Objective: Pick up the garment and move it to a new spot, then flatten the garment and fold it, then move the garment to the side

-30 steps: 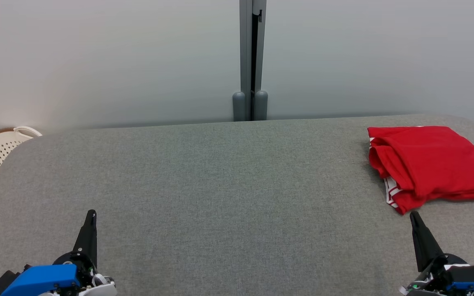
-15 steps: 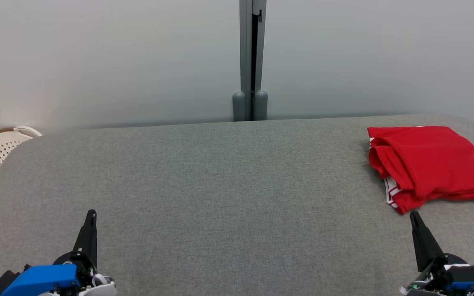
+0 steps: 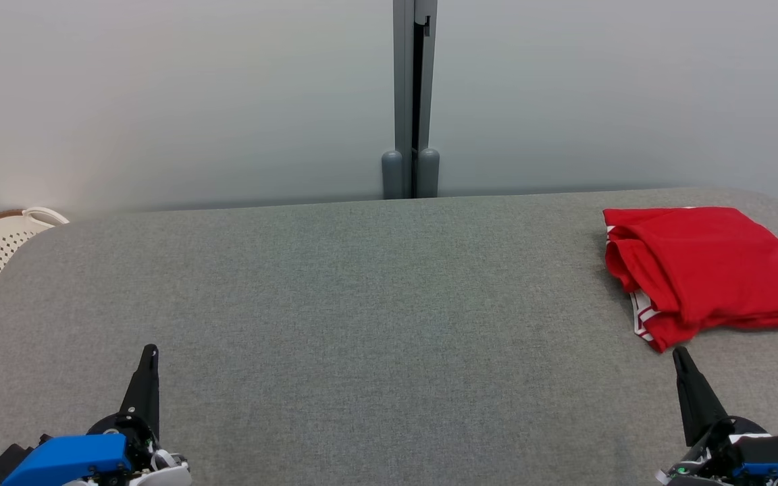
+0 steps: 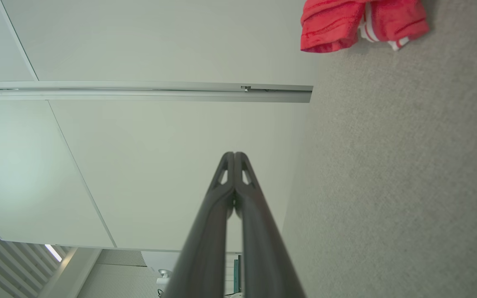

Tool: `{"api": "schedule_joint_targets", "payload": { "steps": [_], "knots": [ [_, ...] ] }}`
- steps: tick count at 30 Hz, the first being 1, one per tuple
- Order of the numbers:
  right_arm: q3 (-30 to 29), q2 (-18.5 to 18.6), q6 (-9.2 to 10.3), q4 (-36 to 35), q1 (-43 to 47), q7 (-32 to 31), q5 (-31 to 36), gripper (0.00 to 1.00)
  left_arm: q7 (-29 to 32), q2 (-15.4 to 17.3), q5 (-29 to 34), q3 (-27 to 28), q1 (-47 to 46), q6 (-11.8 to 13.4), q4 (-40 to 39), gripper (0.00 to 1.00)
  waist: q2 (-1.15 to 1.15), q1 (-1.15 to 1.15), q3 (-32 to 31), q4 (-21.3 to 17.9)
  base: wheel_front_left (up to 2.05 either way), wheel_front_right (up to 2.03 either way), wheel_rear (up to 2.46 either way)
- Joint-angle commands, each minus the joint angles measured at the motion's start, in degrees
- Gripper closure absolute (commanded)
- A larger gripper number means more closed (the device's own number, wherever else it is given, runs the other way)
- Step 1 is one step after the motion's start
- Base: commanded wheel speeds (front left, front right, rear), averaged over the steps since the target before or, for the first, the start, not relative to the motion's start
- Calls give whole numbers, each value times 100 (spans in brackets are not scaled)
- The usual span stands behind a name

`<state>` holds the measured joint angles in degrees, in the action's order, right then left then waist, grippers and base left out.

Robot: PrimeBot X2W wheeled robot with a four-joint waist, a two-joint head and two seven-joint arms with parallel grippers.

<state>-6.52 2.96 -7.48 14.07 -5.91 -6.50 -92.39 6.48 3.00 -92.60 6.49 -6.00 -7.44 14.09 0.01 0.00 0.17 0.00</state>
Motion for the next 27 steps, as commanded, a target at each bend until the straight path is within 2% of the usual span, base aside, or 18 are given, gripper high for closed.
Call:
{"api": "schedule_joint_targets", "payload": {
  "steps": [1,27],
  "knots": [
    [-16,-14,-2,8,-88,-29,3,100,16,-4,29,14,-76,-17,8,100,-1,0,0,0,0,0,0],
    [-16,-14,-2,8,-88,-30,4,100,22,-8,29,18,-77,-17,8,100,-1,0,0,0,0,0,0]
  ]
}}
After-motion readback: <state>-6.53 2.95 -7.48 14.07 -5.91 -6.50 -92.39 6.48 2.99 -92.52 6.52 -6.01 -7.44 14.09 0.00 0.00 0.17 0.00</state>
